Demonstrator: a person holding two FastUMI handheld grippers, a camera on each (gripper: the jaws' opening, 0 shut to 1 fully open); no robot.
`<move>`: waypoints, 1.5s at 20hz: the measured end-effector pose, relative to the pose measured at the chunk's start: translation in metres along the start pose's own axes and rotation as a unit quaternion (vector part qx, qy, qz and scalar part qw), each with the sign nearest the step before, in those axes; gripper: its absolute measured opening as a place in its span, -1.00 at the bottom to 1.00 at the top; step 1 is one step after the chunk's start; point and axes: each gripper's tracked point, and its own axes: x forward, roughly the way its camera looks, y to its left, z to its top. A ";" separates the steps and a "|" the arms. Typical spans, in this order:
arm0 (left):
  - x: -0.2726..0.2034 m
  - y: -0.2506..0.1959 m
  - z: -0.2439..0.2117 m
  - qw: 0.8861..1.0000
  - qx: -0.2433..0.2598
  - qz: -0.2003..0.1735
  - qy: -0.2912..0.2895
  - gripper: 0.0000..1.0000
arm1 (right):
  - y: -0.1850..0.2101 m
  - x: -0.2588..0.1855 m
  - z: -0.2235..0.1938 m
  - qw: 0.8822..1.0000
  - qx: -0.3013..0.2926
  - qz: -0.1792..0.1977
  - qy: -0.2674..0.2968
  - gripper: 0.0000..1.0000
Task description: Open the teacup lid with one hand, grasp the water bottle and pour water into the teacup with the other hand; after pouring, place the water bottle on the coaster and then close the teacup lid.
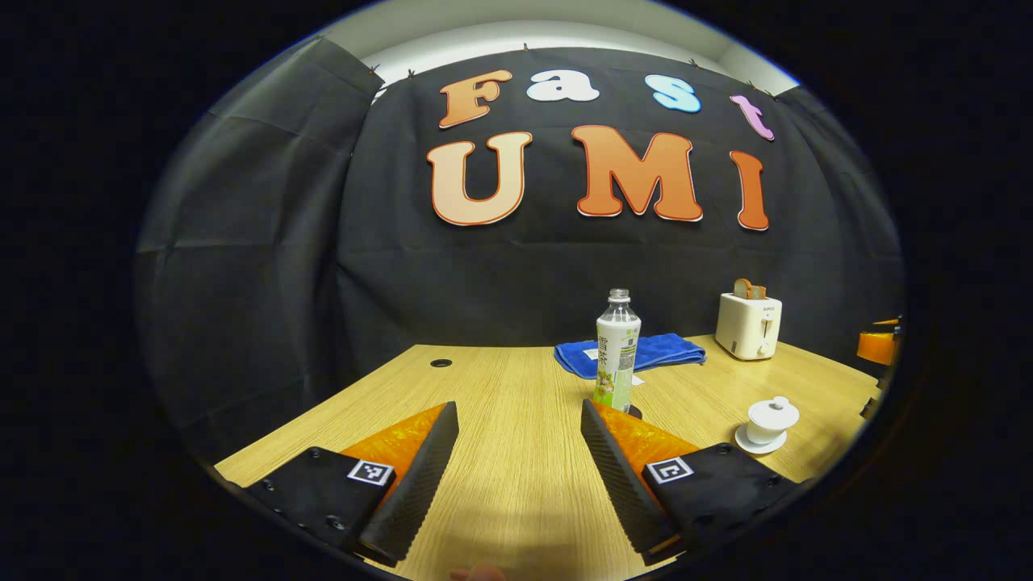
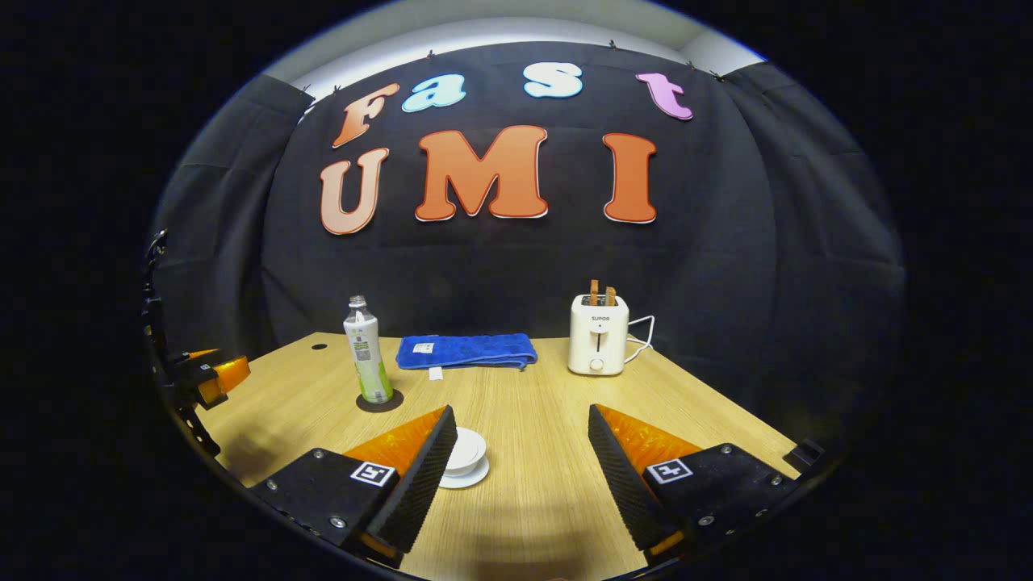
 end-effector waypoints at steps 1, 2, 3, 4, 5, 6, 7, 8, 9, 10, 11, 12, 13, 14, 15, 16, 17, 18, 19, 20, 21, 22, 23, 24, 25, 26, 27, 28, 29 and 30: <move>-0.003 -0.004 0.000 1.000 0.001 -0.001 -0.001 0.96 | -0.006 0.000 -0.003 1.000 0.001 -0.008 -0.001 0.94; -0.003 -0.007 -0.001 1.000 0.002 -0.004 -0.002 0.95 | -0.013 -0.001 -0.004 1.000 0.005 -0.018 -0.006 0.94; -0.004 -0.009 -0.001 1.000 0.004 -0.004 -0.005 0.96 | -0.015 -0.003 -0.005 1.000 0.011 -0.022 -0.009 0.95; -0.005 -0.010 -0.001 1.000 0.005 -0.004 -0.006 0.96 | -0.015 -0.003 -0.006 1.000 0.016 -0.022 -0.010 0.94; -0.005 -0.011 -0.003 1.000 0.006 -0.004 -0.004 0.95 | -0.016 -0.004 -0.007 1.000 0.017 -0.023 -0.010 0.95; -0.005 -0.011 -0.003 1.000 0.006 -0.005 -0.003 0.96 | -0.017 -0.004 -0.007 1.000 0.012 -0.026 -0.011 0.94; -0.004 -0.010 -0.003 1.000 0.004 -0.004 -0.003 0.96 | -0.019 -0.004 -0.006 0.999 0.005 -0.030 -0.013 0.94; -0.004 -0.008 -0.002 1.000 0.003 -0.001 -0.005 0.96 | -0.019 -0.003 -0.005 0.999 0.000 -0.031 -0.016 0.94; -0.004 -0.005 0.000 1.000 0.001 0.004 -0.007 0.96 | -0.016 -0.004 -0.004 0.999 0.000 -0.026 -0.018 0.95; -0.004 -0.001 0.001 1.000 -0.001 0.009 -0.009 0.96 | -0.012 -0.003 -0.003 1.000 0.003 -0.020 -0.019 0.94; -0.005 0.002 0.002 1.000 -0.003 0.014 -0.012 0.96 | -0.009 -0.002 -0.003 1.000 0.004 -0.015 -0.019 0.95; -0.006 0.007 0.004 1.000 -0.006 0.021 -0.014 0.96 | -0.009 -0.001 -0.003 1.000 0.002 -0.014 -0.020 0.95; -0.005 0.014 0.004 0.999 -0.007 0.035 -0.016 0.96 | -0.011 0.000 -0.003 1.000 -0.001 -0.016 -0.020 0.94; -0.005 0.018 0.004 0.999 -0.009 0.044 -0.017 0.95 | -0.012 0.000 -0.003 1.000 -0.004 -0.017 -0.019 0.95; -0.005 0.020 0.005 0.999 -0.011 0.048 -0.018 0.95 | -0.011 0.001 -0.002 1.000 -0.003 -0.018 -0.019 0.94; -0.004 0.020 0.004 0.999 -0.014 0.049 -0.018 0.96 | -0.012 0.001 -0.001 1.000 -0.001 -0.018 -0.021 0.95; -0.006 0.020 0.005 0.999 -0.016 0.049 -0.018 0.90 | -0.013 0.001 -0.001 1.000 0.001 -0.019 -0.022 0.94; -0.004 0.019 0.005 0.999 -0.016 0.048 -0.019 0.96 | -0.015 0.002 -0.001 0.999 0.002 -0.022 -0.023 0.94; -0.004 0.017 0.005 0.999 -0.014 0.046 -0.020 0.96 | -0.017 0.001 -0.001 0.999 0.002 -0.025 -0.023 0.94; -0.005 0.016 0.008 0.999 -0.010 0.043 -0.025 0.90 | -0.019 0.000 -0.001 0.999 0.003 -0.026 -0.023 0.94; -0.007 0.013 0.011 0.999 -0.006 0.040 -0.030 0.96 | -0.019 0.000 -0.001 0.999 0.004 -0.027 -0.023 0.95; -0.010 0.012 0.013 0.999 -0.001 0.038 -0.035 0.96 | -0.020 0.000 -0.001 0.999 0.004 -0.027 -0.023 0.94; -0.010 0.011 0.016 0.998 0.004 0.038 -0.039 0.96 | -0.021 -0.001 -0.001 0.999 0.005 -0.027 -0.024 0.94; -0.012 0.010 0.018 0.998 0.008 0.039 -0.043 0.90 | -0.021 0.000 0.000 0.999 0.006 -0.028 -0.026 0.94; -0.012 0.008 0.020 0.998 0.010 0.039 -0.045 0.96 | -0.022 0.001 -0.001 0.999 0.007 -0.028 -0.027 0.95; -0.013 0.006 0.022 0.998 0.010 0.038 -0.047 0.96 | -0.021 0.002 -0.002 0.999 0.008 -0.028 -0.027 0.94; -0.012 0.005 0.022 0.998 0.009 0.037 -0.048 0.96 | -0.023 -0.001 0.000 0.999 0.009 -0.028 -0.028 0.95; -0.013 0.004 0.022 0.998 0.008 0.037 -0.048 0.96 | -0.024 -0.001 -0.001 0.999 0.009 -0.028 -0.028 0.94; -0.014 0.005 0.023 0.998 0.008 0.038 -0.048 0.96 | -0.025 -0.001 -0.002 0.999 0.009 -0.028 -0.028 0.94; -0.014 0.006 0.023 0.998 0.007 0.040 -0.048 0.96 | -0.026 -0.001 -0.002 0.999 0.009 -0.028 -0.027 0.94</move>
